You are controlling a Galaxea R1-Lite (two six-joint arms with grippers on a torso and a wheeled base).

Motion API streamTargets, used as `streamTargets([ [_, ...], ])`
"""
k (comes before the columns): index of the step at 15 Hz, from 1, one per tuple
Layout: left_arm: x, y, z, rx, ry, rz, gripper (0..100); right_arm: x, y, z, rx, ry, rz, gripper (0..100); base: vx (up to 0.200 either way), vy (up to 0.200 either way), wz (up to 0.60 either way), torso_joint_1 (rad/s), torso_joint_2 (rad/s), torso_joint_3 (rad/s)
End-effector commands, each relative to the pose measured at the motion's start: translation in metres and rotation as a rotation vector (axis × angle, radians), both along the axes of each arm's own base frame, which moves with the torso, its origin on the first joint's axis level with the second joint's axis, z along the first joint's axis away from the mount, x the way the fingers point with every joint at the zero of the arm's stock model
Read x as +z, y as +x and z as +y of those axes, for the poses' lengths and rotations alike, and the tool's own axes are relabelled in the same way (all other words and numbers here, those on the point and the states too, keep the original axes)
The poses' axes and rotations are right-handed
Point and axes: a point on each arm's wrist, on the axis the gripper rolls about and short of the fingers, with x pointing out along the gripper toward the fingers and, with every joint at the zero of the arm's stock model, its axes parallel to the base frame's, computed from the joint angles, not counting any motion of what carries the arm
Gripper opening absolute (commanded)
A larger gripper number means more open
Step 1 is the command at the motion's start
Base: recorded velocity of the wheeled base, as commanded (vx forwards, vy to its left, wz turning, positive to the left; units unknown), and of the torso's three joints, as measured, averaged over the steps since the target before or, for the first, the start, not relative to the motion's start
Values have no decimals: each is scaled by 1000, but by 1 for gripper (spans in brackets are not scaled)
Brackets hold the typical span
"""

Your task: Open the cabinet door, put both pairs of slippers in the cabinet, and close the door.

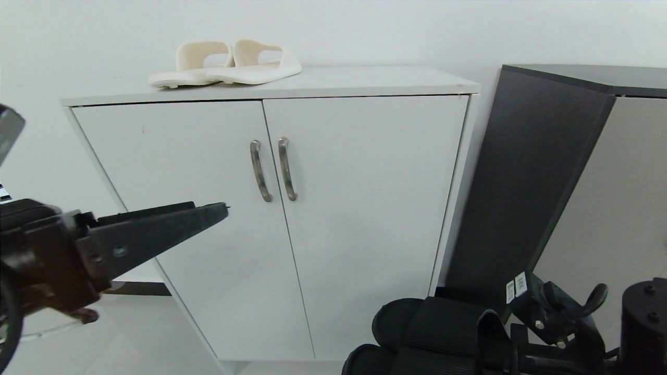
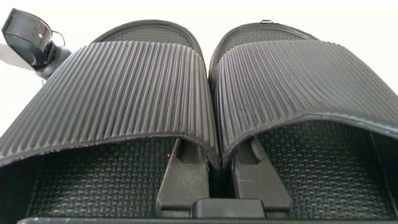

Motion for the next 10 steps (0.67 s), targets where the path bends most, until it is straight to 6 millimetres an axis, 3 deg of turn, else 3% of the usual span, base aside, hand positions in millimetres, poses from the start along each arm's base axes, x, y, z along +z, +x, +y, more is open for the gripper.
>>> streamTargets([
  [1, -1, 19, -32, -29, 38, 46, 100, 0, -1, -1, 1, 2, 1, 0, 0, 0, 0, 0, 0, 0],
  [3, 0, 20, -37, -204, 17, 65, 100, -1, -1, -1, 3, -2, 4, 0, 0, 0, 0, 0, 0, 0],
  [6, -3, 27, -25, -393, -21, 114, 100, -1, -1, -1, 7, -1, 5, 0, 0, 0, 0, 0, 0, 0],
  [8, 4, 46, -11, -333, -36, 102, 100, -1, -1, -1, 7, -2, 6, 0, 0, 0, 0, 0, 0, 0],
  [10, 2, 66, -12, -177, -16, 118, 100, -2, -1, -1, 9, -4, 8, 0, 0, 0, 0, 0, 0, 0],
])
